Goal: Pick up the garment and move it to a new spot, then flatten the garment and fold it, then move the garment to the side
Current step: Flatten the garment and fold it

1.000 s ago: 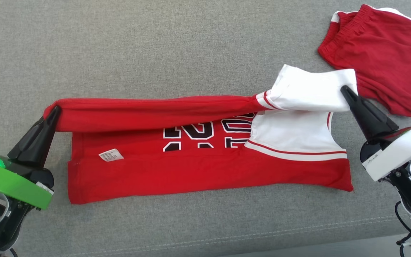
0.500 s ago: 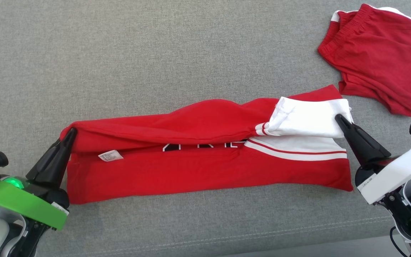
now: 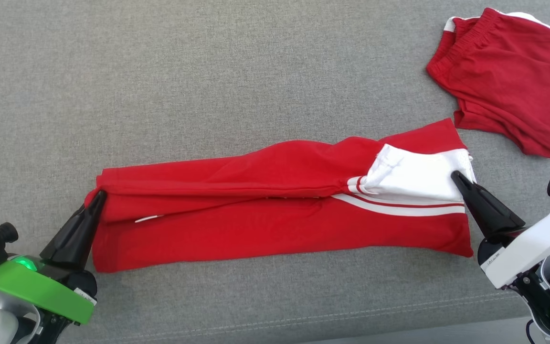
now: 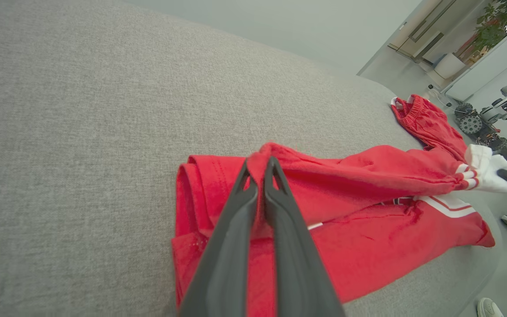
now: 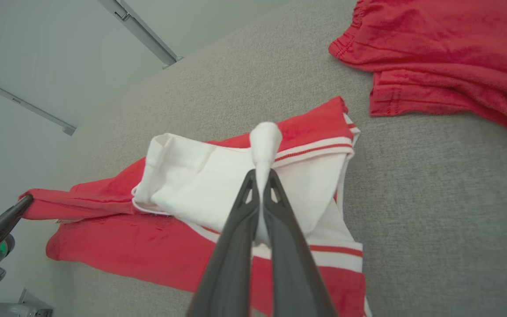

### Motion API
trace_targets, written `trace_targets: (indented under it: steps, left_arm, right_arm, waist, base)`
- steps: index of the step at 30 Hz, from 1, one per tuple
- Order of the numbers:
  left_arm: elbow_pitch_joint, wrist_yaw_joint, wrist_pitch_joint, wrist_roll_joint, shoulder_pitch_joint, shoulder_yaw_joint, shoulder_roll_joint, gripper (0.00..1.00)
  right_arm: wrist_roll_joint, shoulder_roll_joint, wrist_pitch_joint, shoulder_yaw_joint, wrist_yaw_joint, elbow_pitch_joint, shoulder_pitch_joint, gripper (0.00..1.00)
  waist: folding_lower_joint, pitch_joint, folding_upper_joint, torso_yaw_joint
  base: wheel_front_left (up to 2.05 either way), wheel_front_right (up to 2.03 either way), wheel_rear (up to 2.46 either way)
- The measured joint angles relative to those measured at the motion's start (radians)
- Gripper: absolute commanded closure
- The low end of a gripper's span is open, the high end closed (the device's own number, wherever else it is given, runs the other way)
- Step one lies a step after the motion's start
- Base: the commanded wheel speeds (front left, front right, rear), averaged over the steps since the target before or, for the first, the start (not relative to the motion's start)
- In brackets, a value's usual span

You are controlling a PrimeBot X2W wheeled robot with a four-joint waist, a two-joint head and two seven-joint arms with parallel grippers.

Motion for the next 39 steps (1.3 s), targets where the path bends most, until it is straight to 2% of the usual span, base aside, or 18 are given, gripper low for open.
trace_targets:
  steps: [6,7,10,16,17,19,20,21,22,24,25,26,39]
  left_arm:
    - [0.007,0.000,0.000,0.006,0.016,-0.006,-0.004,1.00]
    - [0.009,0.000,0.000,0.008,0.020,-0.010,-0.004,0.96]
    - [0.016,0.000,0.000,0.011,0.025,-0.023,-0.004,0.93]
    - [0.030,0.000,0.000,0.011,0.026,-0.040,-0.004,0.71]
    - [0.032,0.000,0.000,0.011,0.026,-0.041,-0.004,0.58]
    - [0.040,0.000,0.000,0.011,0.026,-0.042,-0.004,0.48]
    - [0.043,0.000,0.000,0.011,0.026,-0.042,-0.004,0.24]
    - [0.046,0.000,0.000,0.011,0.026,-0.042,-0.004,0.05]
    - [0.055,0.000,0.000,0.011,0.026,-0.043,-0.004,0.00]
    - [0.066,0.000,0.000,0.011,0.026,-0.049,-0.004,0.00]
    - [0.069,0.000,0.000,0.011,0.026,-0.052,-0.004,0.00]
    - [0.073,0.000,0.000,0.011,0.026,-0.056,-0.004,0.00]
    - [0.123,0.000,0.000,0.011,0.026,-0.073,0.009,0.00]
  right_arm:
    - [0.000,-0.002,0.008,0.012,0.000,0.002,0.007,1.00]
    - [0.000,-0.002,0.014,0.016,0.000,0.003,0.007,1.00]
    - [0.001,-0.002,0.016,0.023,0.000,0.006,0.009,1.00]
    - [0.007,-0.002,0.024,0.031,0.000,0.019,0.010,1.00]
    - [0.007,-0.002,0.025,0.031,0.000,0.023,0.010,1.00]
    - [0.007,-0.002,0.025,0.031,0.000,0.031,0.010,1.00]
    - [0.007,-0.002,0.025,0.031,0.000,0.035,0.010,1.00]
    - [0.007,-0.002,0.025,0.030,-0.003,0.039,0.010,1.00]
    - [0.007,-0.001,0.025,0.030,-0.007,0.047,0.010,0.65]
    - [0.005,0.000,0.025,0.030,-0.008,0.053,0.010,0.52]
    - [0.005,0.000,0.025,0.030,-0.008,0.057,0.010,0.31]
    - [0.005,0.000,0.025,0.031,-0.008,0.061,0.010,0.01]
    - [-0.030,-0.002,0.025,0.044,-0.016,0.088,0.015,0.00]
  waist:
    - [0.0000,0.001,0.0000,0.001]
    - [0.0000,0.001,0.0000,0.001]
    - [0.0000,0.004,0.0000,0.001]
    - [0.0000,0.009,0.0000,0.001]
    - [0.0000,0.010,0.0000,0.001]
    - [0.0000,0.011,0.0000,0.001]
    - [0.0000,0.011,0.0000,0.001]
    - [0.0000,0.011,0.0000,0.001]
    - [0.0000,0.010,0.0000,0.001]
    - [0.0000,0.009,0.0000,0.002]
    - [0.0000,0.009,-0.0001,0.002]
    - [0.0000,0.008,0.0000,0.002]
    - [0.0000,-0.001,0.0000,0.000]
  base:
    - [0.00,0.00,0.00]
    - [0.00,0.00,0.00]
    - [0.00,0.00,0.00]
    - [0.00,0.00,0.00]
    - [0.00,0.00,0.00]
    - [0.00,0.00,0.00]
    - [0.00,0.00,0.00]
    - [0.00,0.00,0.00]
    - [0.00,0.00,0.00]
    - [0.00,0.00,0.00]
    - [0.00,0.00,0.00]
    - [0.00,0.00,0.00]
    - [0.00,0.00,0.00]
